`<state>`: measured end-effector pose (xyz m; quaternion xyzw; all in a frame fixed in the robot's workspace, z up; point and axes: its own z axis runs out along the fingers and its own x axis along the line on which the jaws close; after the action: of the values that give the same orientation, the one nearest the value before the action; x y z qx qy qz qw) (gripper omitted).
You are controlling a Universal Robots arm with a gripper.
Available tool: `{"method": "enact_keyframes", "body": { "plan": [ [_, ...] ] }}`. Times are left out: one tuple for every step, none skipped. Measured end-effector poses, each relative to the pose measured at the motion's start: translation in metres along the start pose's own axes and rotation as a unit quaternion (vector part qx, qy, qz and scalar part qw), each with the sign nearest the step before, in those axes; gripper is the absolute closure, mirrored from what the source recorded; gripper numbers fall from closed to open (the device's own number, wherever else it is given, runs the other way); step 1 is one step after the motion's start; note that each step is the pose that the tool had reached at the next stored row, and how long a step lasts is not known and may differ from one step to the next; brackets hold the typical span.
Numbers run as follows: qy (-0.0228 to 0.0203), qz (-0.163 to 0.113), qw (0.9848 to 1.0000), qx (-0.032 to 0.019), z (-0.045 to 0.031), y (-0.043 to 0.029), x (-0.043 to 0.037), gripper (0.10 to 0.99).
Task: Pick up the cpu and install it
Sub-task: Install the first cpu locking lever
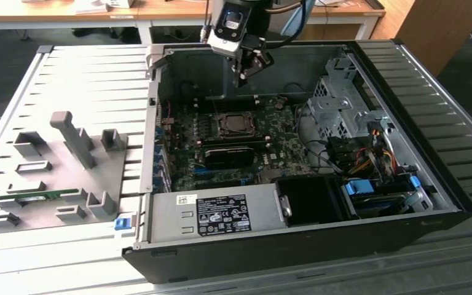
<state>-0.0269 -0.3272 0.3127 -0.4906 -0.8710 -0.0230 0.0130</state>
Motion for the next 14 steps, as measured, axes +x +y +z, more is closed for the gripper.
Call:
{"method": "enact_keyframes", "body": {
  "plan": [
    [0.0003,-0.009,1.0000,0.0004,0.0004,0.0000,0.0000,0.980],
    [0.0005,-0.018,0.9998,0.0008,0.0006,0.0000,0.0000,0.980],
    [0.0007,-0.028,0.9996,0.0013,0.0009,0.0000,0.0000,0.980],
    [0.0010,-0.037,0.9993,0.0017,0.0010,0.0000,0.0000,0.980],
    [0.0012,-0.046,0.9990,0.0021,0.0011,0.0000,-0.0001,0.980],
    [0.0014,-0.054,0.9985,0.0025,0.0012,-0.0001,-0.0001,0.980],
    [0.0017,-0.062,0.9981,0.0028,0.0012,-0.0001,-0.0001,0.980],
    [0.0019,-0.069,0.9976,0.0031,0.0013,-0.0001,-0.0001,0.980],
    [0.0021,-0.076,0.9971,0.0034,0.0013,-0.0001,-0.0001,0.980],
    [0.0022,-0.082,0.9966,0.0037,0.0013,-0.0001,-0.0001,0.980],
    [0.0024,-0.088,0.9961,0.0040,0.0013,-0.0001,-0.0001,0.980],
    [0.0026,-0.094,0.9955,0.0043,0.0013,-0.0001,-0.0001,0.980],
    [0.0027,-0.100,0.9950,0.0045,0.0013,-0.0001,-0.0001,0.980],
    [0.0029,-0.105,0.9944,0.0048,0.0013,-0.0001,-0.0001,0.980]
  ]
}}
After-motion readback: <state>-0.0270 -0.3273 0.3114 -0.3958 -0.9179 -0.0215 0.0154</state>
